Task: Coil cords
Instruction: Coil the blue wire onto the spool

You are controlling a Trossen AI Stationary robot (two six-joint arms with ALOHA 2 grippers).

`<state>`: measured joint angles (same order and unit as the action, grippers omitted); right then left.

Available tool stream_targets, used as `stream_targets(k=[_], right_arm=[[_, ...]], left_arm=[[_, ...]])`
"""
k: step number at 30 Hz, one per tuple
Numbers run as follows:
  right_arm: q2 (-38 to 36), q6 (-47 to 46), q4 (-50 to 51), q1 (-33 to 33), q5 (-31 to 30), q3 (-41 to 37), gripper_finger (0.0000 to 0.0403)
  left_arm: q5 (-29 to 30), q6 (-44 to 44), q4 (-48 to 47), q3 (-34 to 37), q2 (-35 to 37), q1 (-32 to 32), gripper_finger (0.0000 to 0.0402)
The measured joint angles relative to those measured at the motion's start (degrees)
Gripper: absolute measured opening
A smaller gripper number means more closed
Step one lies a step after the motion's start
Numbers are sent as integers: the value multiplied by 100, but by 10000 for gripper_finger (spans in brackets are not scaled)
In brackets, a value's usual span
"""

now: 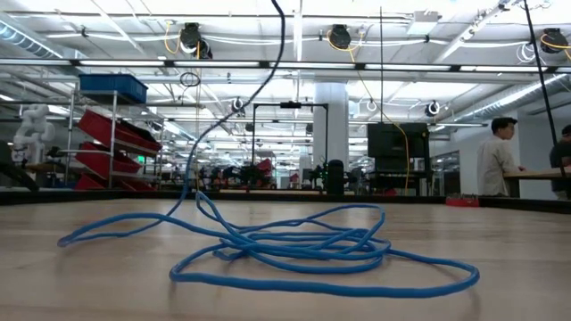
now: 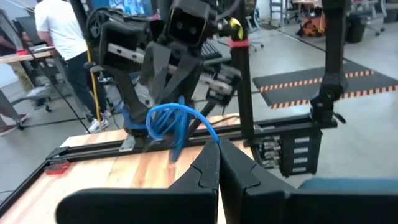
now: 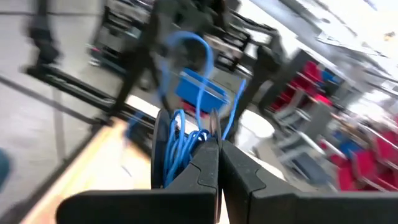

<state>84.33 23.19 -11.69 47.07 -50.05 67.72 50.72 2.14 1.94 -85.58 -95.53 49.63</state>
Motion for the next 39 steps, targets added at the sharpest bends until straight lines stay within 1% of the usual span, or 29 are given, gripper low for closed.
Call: stream_targets(k=[4, 11, 15, 19, 23, 26, 31, 39], right_arm=[[89, -132, -55, -83, -576, 0, 0], [235, -478, -111, -289, -899, 0, 0], [313, -678, -156, -411, -1159, 0, 0], [328, -877, -169, -497, -1182, 0, 0], [352, -1068, -181, -515, -1175, 0, 0], [352, -1198, -183, -514, -1229, 0, 0], [351, -1383, -188, -513, -1570, 0, 0], [352, -1655, -218, -513, -1629, 0, 0]], left_arm=[[-59, 20, 147, 0, 0, -129, 1], [-107, 23, 386, 2, -28, -492, 1], [-431, 140, 737, 2, -149, -714, 1], [-711, 154, 1062, 2, -294, -942, 1], [-880, 124, 1162, 2, -466, -1148, 1], [-899, 121, 1321, 2, -598, -1244, 1], [-901, 52, 1412, 4, -767, -1377, 1], [-901, -180, 1386, 6, -896, -1526, 1]])
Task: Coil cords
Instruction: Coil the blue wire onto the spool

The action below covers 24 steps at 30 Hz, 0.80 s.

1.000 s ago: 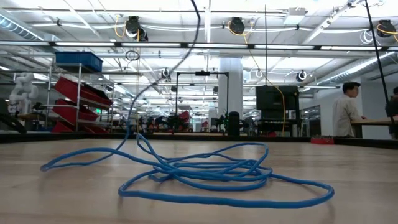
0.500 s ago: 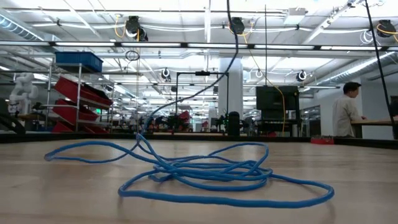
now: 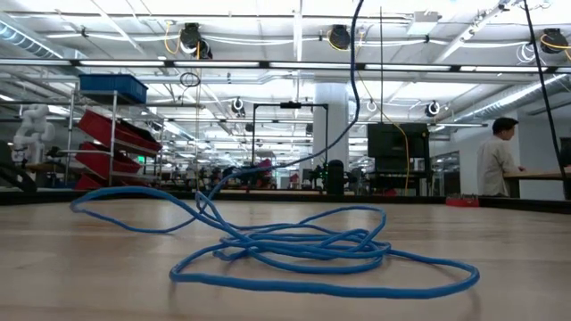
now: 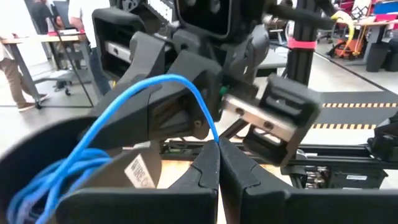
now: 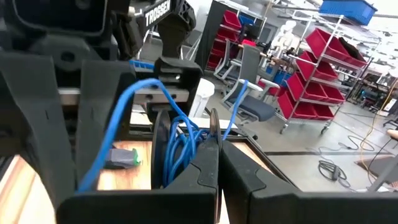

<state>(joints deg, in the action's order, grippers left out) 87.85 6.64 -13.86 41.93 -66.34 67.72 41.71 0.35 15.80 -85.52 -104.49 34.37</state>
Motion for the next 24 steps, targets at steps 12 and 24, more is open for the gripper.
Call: stream_targets(k=[12, 24], right_arm=[[-6, 169, -407, 17, 7, 0, 0], [-6, 179, -568, 52, 42, 0, 0]], left_arm=[[27, -198, -278, 0, 1, -17, 5], [72, -458, -582, 0, -70, -99, 6]])
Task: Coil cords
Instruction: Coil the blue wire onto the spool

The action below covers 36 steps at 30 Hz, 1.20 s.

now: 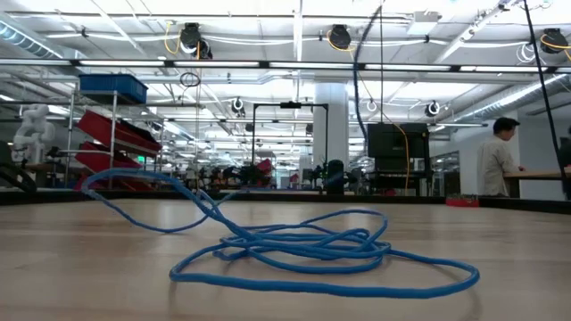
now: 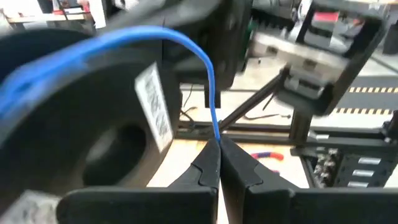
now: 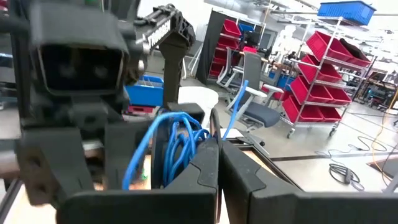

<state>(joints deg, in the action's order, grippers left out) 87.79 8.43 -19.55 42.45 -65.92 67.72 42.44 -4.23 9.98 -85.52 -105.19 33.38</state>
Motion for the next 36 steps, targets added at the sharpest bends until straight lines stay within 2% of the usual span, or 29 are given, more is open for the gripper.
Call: stream_targets(k=[15, 22, 31, 36], right_arm=[[-46, 1047, -1064, 432, -38, 0, 0], [-59, 1625, -1562, 651, -55, 0, 0], [-267, 1816, -1536, 940, -55, 0, 0], [-396, 1877, -1398, 1123, -58, 0, 0]], left_arm=[[-39, -1, -284, -4, -28, -28, 9], [-42, 2, -307, -4, -28, -8, 45], [-221, 219, -326, -4, -28, 171, 97], [-293, 328, -302, -4, -28, 263, 113]])
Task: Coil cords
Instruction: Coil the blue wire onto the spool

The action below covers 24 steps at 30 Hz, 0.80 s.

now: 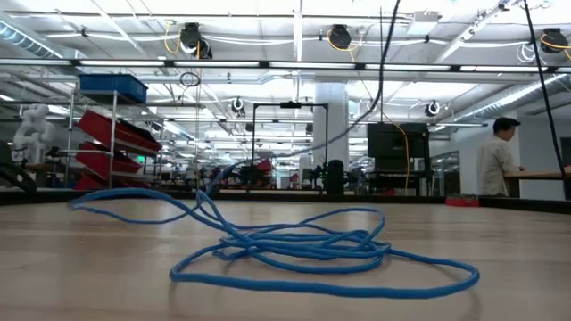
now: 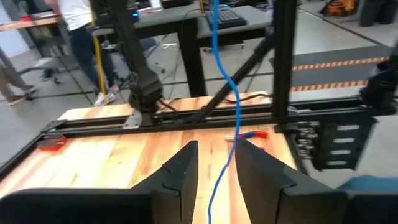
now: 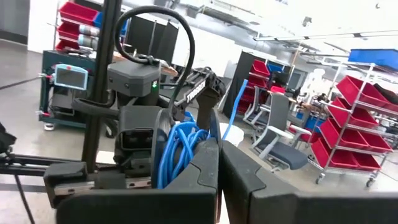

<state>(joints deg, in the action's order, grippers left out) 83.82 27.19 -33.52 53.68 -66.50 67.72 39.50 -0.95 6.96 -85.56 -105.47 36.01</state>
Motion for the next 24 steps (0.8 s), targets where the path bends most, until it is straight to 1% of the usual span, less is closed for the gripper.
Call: stream_targets(k=[3, 6, 7, 9, 14, 19, 21, 24], right_arm=[[-70, 30, 15, 102, 0, 0, 0], [-114, 52, 14, 210, 0, 0, 0], [-115, 53, 14, 239, 0, 0, 0], [-117, 77, 20, 275, 5, 0, 0], [-130, 99, 18, 274, 9, 0, 0], [-130, 119, 20, 272, 7, 0, 0], [-130, 121, 19, 274, 9, 0, 0], [-130, 121, 20, 274, 18, 0, 0]], left_arm=[[-349, 4, 2, 0, 0, 24, 114], [-999, 64, 1, 0, -32, 17, 114], [-1108, 155, 11, 0, -69, 15, 114], [-1111, 397, 48, 0, -166, 13, 114], [-778, 1046, 712, 0, -575, 0, 115], [40, 1619, 1727, 2, -1032, -25, 115], [196, 1681, 1887, 0, -1126, -50, 115], [259, 1667, 1910, 0, -1226, -89, 115]])
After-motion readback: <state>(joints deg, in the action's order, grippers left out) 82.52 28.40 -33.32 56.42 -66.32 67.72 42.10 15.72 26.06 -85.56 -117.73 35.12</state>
